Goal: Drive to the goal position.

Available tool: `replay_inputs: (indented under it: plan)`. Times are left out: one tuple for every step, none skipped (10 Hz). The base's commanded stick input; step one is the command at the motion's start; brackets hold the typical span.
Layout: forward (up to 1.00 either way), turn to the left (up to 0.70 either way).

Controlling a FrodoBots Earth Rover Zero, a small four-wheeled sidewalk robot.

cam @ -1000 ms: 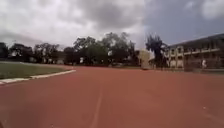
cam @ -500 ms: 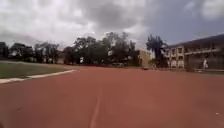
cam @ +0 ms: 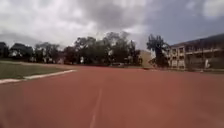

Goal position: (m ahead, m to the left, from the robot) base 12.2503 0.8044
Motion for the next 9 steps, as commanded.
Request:
replay_inputs:
  plan:
    - [0.6, 0.0]
    - [0.6, 0.0]
    - [0.6, 0.0]
    - [0.6, 0.0]
    - [0.6, 0.0]
    - [0.6, 0.0]
    - [0.6, 0.0]
    - [0.6, 0.0]
    - [0.6, 0.0]
